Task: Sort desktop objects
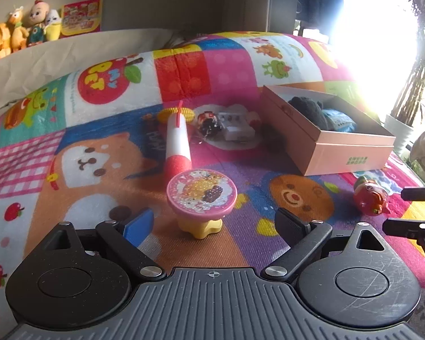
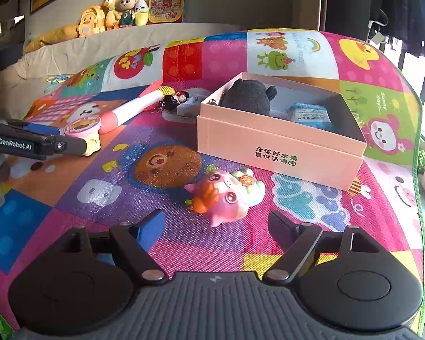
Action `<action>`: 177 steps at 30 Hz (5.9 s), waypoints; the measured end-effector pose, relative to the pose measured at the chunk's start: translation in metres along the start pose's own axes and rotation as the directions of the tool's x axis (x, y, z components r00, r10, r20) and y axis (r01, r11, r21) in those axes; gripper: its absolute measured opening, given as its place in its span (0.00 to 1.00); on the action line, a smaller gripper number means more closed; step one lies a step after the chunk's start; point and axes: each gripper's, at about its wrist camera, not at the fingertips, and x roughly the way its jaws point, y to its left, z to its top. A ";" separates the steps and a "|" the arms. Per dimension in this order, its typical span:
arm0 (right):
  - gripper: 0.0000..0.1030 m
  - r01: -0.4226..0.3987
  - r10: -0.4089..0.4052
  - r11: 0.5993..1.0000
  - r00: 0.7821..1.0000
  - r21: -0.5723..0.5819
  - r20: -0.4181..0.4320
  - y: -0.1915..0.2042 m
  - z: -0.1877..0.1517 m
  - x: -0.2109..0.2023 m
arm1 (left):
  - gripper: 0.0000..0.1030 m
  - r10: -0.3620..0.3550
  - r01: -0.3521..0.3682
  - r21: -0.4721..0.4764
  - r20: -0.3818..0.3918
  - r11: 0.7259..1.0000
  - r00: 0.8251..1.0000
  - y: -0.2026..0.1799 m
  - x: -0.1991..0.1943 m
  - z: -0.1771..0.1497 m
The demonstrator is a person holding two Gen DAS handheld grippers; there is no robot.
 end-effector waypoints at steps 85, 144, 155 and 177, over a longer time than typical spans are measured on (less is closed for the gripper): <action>0.70 -0.152 0.153 0.988 0.988 -0.038 0.025 -0.006 -0.004 -0.042 | 0.57 0.058 -0.054 0.179 -0.015 0.982 0.998 -0.054 0.022 0.004; 0.84 -0.040 0.042 0.983 0.999 0.178 -0.006 -0.036 0.210 0.128 | 0.99 0.113 -0.104 -0.106 0.078 0.989 0.990 0.035 0.020 0.014; 0.52 0.090 -0.054 0.987 0.966 0.132 -0.255 0.042 0.237 0.265 | 0.99 0.096 -0.084 -0.112 0.106 0.990 0.990 0.034 0.017 0.010; 0.31 -0.253 0.161 0.961 0.835 -0.107 -0.526 0.099 0.181 0.209 | 1.00 0.072 -0.056 -0.123 0.128 0.991 0.989 0.035 0.014 0.009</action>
